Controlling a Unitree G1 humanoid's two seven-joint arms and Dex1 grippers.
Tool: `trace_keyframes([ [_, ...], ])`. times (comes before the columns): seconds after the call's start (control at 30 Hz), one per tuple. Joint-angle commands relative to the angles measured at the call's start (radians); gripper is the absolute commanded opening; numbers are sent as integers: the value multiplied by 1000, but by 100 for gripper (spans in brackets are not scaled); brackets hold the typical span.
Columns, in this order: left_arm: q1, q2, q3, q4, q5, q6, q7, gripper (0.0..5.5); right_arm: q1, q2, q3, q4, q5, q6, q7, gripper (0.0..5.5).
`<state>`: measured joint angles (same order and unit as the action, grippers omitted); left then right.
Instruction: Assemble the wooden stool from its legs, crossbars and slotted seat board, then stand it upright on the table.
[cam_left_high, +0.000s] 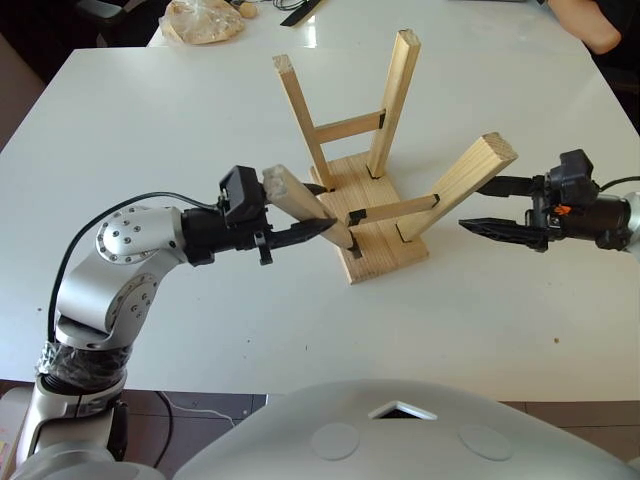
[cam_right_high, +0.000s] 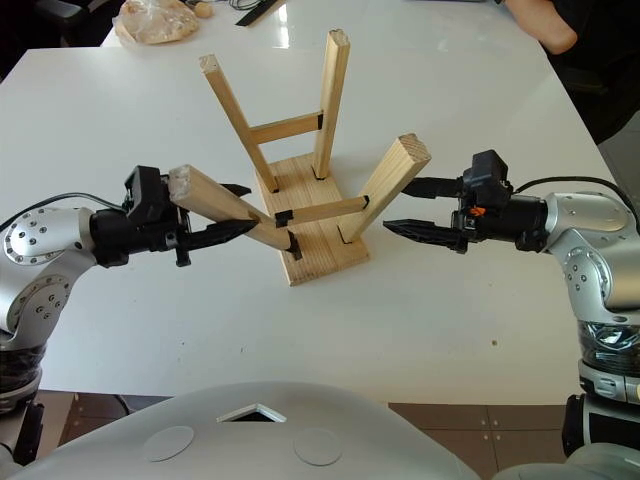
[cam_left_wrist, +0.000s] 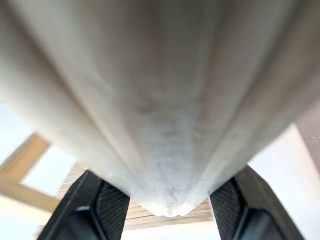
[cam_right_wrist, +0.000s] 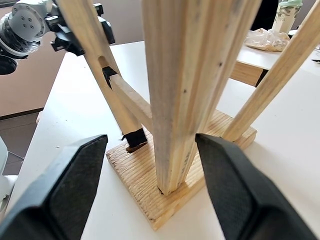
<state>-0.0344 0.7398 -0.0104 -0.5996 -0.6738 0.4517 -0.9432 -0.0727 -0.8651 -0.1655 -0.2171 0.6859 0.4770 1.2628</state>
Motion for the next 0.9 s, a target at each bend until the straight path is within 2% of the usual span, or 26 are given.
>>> trace_keyframes([
  [0.03,39,43,-30,-12,21,47,-13,204,12,5,-14,-10,-7,-11,-10,322],
  [0.23,56,68,-98,65,151,10,16,204,16,9,-6,-6,-18,-28,-17,322],
  [0.73,-76,40,-66,134,108,86,142,204,6,9,1,13,-37,-51,-14,322],
  [0.9,-72,52,-107,171,186,66,149,204,3,14,4,13,-39,-56,-17,322],
])
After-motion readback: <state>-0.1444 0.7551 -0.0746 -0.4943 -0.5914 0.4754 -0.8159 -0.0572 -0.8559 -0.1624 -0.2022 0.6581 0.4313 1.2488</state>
